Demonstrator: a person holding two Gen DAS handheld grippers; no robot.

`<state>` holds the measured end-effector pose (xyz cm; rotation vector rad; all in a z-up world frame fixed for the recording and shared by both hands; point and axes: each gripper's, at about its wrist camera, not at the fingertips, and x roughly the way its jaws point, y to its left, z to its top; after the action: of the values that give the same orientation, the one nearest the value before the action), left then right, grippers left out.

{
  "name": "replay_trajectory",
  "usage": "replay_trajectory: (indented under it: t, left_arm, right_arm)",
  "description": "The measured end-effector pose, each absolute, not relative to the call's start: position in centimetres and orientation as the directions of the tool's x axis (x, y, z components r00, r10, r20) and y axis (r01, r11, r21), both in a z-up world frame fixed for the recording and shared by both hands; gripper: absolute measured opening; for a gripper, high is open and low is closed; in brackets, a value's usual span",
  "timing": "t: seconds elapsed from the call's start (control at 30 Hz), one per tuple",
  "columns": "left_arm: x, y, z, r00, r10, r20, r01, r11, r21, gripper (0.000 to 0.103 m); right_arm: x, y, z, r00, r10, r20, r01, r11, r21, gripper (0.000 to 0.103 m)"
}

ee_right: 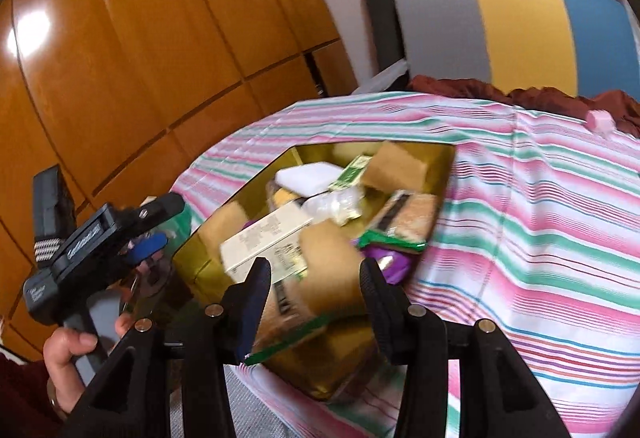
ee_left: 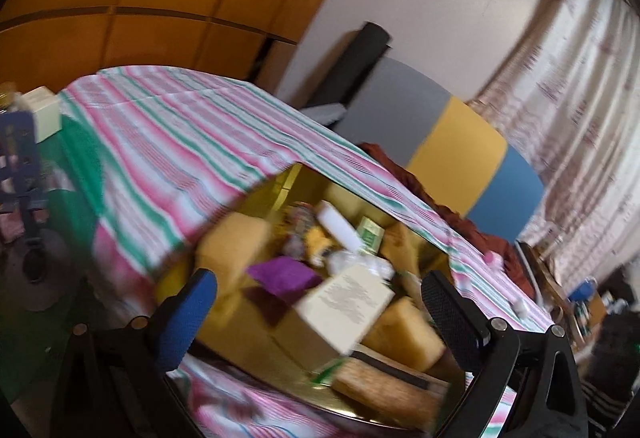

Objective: Organize objects
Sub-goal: 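Carry the bundle and cracker packet into the gold tray and open both tools, then move the right tool to the pile and grasp the small plastic-wrapped bundle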

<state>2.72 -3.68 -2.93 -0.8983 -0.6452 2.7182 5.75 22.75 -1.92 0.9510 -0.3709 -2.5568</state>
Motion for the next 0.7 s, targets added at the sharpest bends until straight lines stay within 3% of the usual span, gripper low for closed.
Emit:
replay_trajectory:
  t: [0.27,0.47,0.57,0.7]
  left_arm:
    - [2.3,1.5,-1.5,-0.738,0.408,-0.537,-0.174,-0.885,-0.432,0.103]
    - [1.8,6.8,-1.1,-0.653,0.479,-0.587,-0.273,-0.872,-0.407,0.103]
    - [1.8,9.4,-0.6,-0.626,0.507,-0.592,-0.328,-0.86,-0.391,0.103]
    - [1.9,13.8,0.3,-0.603,0.544,-0.584,-0.413,-0.839,-0.355,0.103]
  right_arm:
    - [5.8,28.4,-3.0,-0.729,-0.365,-0.579,0.119,-0.901,0.418,0.047]
    - [5.1,36.6,-6.5,-0.678,-0.202,-0.707,-0.203,-0.873,0.443,0.049]
    - [5.3,41.4,-7.5,-0.683,-0.17,-0.711,-0.31,-0.814,0.492,0.049]
    - [4.3,47.5,-6.8,-0.694,-0.053,-0.718,-0.411,-0.79,0.455,0.055]
